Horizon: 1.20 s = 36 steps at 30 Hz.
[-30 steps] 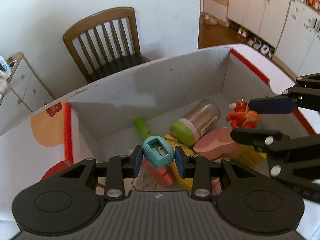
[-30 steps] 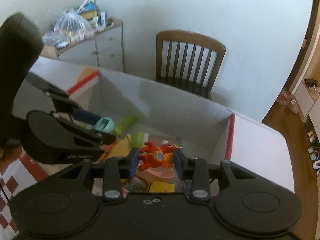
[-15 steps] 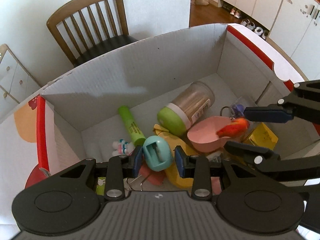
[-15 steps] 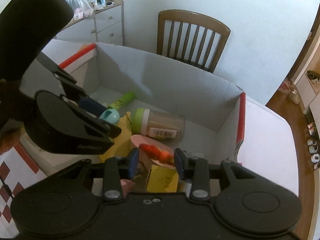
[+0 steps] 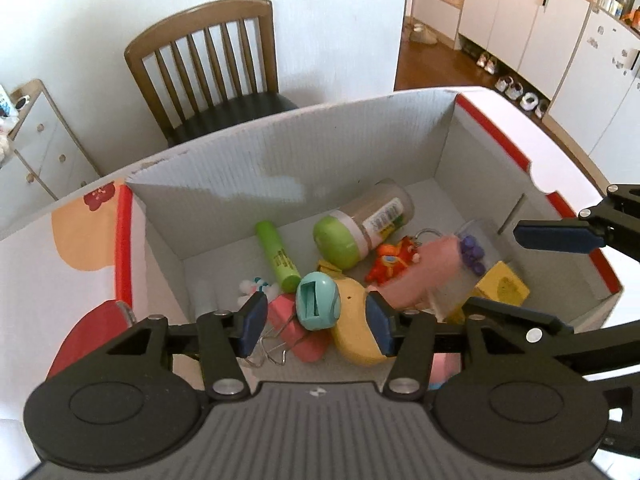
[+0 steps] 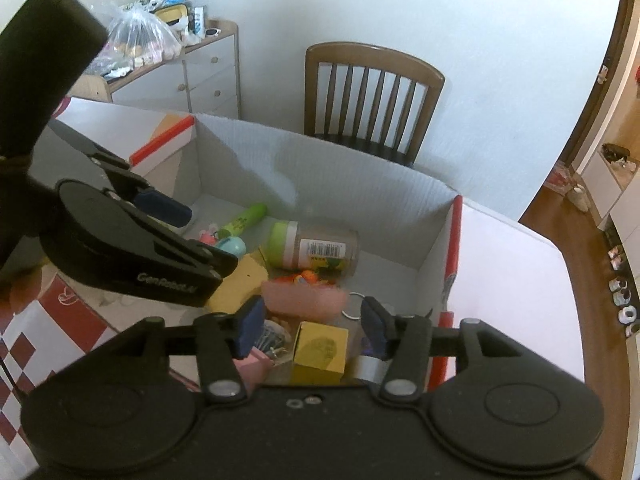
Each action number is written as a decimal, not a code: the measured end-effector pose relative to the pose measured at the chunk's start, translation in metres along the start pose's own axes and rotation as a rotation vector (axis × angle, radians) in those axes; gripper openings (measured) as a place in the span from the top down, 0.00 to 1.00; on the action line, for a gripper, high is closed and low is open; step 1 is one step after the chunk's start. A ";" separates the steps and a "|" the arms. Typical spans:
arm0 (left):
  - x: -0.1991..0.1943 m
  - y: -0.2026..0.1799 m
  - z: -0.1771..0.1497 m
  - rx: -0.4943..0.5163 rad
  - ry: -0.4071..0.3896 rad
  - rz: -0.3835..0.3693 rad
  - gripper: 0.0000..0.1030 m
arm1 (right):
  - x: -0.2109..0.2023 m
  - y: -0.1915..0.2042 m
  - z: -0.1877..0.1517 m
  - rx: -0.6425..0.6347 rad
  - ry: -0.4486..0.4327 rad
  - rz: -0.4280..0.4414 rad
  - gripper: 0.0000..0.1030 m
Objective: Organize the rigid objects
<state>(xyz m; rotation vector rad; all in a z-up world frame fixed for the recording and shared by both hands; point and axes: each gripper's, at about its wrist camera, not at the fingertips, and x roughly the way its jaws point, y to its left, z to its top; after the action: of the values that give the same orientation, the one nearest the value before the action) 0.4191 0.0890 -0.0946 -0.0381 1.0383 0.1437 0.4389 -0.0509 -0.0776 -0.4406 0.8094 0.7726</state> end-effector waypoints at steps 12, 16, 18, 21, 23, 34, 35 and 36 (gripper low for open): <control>-0.048 -0.003 -0.013 -0.040 -0.092 0.020 0.43 | -0.036 0.005 -0.007 0.019 -0.063 -0.007 0.36; -0.064 -0.005 -0.021 -0.060 -0.116 0.027 0.43 | -0.051 0.005 -0.011 0.032 -0.090 0.005 0.30; -0.072 -0.005 -0.027 -0.066 -0.130 0.029 0.43 | -0.059 0.006 -0.014 0.043 -0.105 0.015 0.25; -0.086 -0.007 -0.038 -0.075 -0.164 0.030 0.35 | -0.069 0.008 -0.018 0.044 -0.120 0.029 0.22; -0.095 -0.009 -0.045 -0.075 -0.187 0.039 0.35 | -0.074 0.008 -0.022 0.047 -0.130 0.037 0.20; -0.137 -0.028 -0.084 -0.081 -0.286 0.057 0.22 | -0.112 0.009 -0.043 0.096 -0.246 0.100 0.02; -0.139 -0.031 -0.087 -0.077 -0.293 0.062 0.21 | -0.116 0.010 -0.045 0.094 -0.260 0.102 0.01; -0.142 -0.034 -0.091 -0.074 -0.301 0.066 0.20 | -0.120 0.010 -0.047 0.093 -0.278 0.103 0.01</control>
<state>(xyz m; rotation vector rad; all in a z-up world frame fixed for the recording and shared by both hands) 0.2749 0.0320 -0.0201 -0.0476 0.7335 0.2403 0.3548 -0.1266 -0.0140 -0.2031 0.6083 0.8661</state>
